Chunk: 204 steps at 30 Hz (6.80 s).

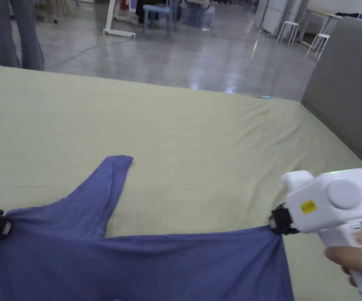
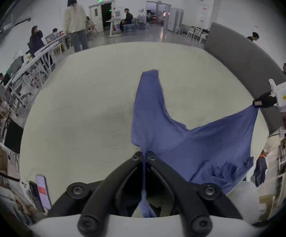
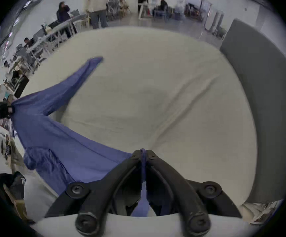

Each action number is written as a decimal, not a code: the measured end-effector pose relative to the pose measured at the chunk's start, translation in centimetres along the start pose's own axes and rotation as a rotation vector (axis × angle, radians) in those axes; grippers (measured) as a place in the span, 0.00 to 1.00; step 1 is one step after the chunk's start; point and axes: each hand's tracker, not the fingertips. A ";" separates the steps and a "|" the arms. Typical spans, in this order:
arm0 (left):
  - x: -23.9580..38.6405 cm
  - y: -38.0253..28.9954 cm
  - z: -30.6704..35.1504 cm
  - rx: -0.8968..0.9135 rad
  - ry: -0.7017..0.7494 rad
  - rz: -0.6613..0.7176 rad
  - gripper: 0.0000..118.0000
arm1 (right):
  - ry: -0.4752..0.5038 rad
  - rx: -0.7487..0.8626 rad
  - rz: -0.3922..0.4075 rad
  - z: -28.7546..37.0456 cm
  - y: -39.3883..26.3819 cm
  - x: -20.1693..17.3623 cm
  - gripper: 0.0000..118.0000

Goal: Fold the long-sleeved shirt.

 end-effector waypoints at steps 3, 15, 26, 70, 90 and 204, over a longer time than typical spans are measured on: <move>0.9 3.8 4.2 0.049 -0.036 -0.020 0.00 | -0.035 0.087 0.005 6.6 1.5 1.4 0.00; 3.4 26.8 15.2 0.378 0.059 -0.090 0.00 | -0.408 0.363 0.093 21.6 19.7 3.7 0.00; 4.6 44.3 21.8 0.586 0.307 -0.042 0.00 | -0.591 0.524 -0.016 30.0 33.9 5.5 0.00; 3.7 16.3 4.0 -0.042 0.181 -0.221 0.00 | -0.270 0.197 0.075 7.6 4.0 3.1 0.00; 7.0 -21.5 -4.4 -0.456 0.035 -0.270 0.00 | -0.156 -0.156 -0.031 -3.1 -29.3 -3.5 0.00; 8.2 -13.8 -2.2 -0.028 -0.099 0.162 0.31 | 0.196 0.010 -0.134 -2.8 -17.6 -14.9 0.00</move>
